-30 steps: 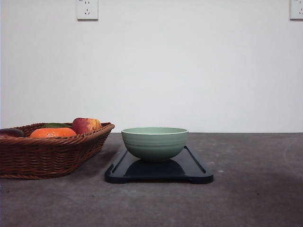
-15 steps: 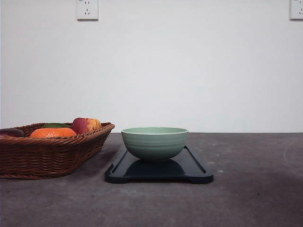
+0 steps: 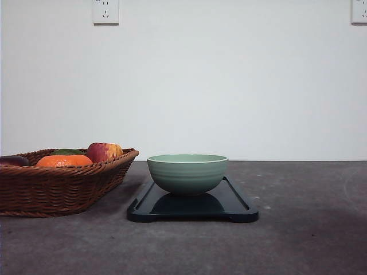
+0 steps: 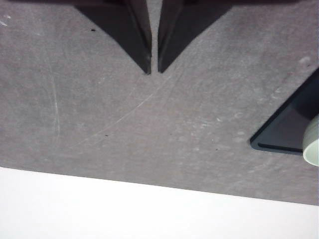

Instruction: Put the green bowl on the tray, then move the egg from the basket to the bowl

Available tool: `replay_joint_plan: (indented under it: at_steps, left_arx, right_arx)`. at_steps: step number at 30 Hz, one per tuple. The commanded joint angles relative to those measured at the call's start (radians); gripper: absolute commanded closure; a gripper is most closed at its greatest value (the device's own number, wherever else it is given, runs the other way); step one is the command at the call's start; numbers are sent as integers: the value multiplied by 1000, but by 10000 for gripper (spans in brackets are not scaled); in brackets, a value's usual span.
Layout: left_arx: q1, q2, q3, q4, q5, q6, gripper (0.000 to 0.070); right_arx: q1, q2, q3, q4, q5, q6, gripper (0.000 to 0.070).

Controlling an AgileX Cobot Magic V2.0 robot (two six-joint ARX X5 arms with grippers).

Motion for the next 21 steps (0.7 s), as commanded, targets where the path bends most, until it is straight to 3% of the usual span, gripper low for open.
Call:
replay_joint_plan:
  at_steps: [1, 21]
  left_arx:
    - [2, -2, -19, -4, -2, -1, 700]
    - [2, -2, -19, -4, -2, -1, 700]
  right_arx:
    - [0, -1, -5, 8, 1, 10, 686]
    - [0, -1, -5, 8, 1, 10, 686]
